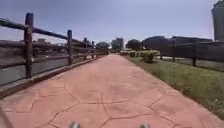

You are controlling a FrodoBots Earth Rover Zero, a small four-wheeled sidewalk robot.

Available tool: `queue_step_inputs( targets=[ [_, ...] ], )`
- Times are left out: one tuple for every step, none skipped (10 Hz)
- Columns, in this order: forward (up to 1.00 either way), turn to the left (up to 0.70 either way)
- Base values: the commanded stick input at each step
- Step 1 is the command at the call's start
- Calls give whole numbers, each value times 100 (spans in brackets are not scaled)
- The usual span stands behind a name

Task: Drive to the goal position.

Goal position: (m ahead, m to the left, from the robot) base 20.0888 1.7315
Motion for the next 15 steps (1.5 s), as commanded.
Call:
queue_step_inputs(
  targets=[
    [85,-31],
    [85,-22],
    [85,0],
    [85,0],
    [85,0],
    [85,0],
    [85,0],
    [85,0],
    [85,0],
    [85,0],
    [85,0],
    [85,0],
    [85,0],
    [85,0],
    [85,0]
  ],
)
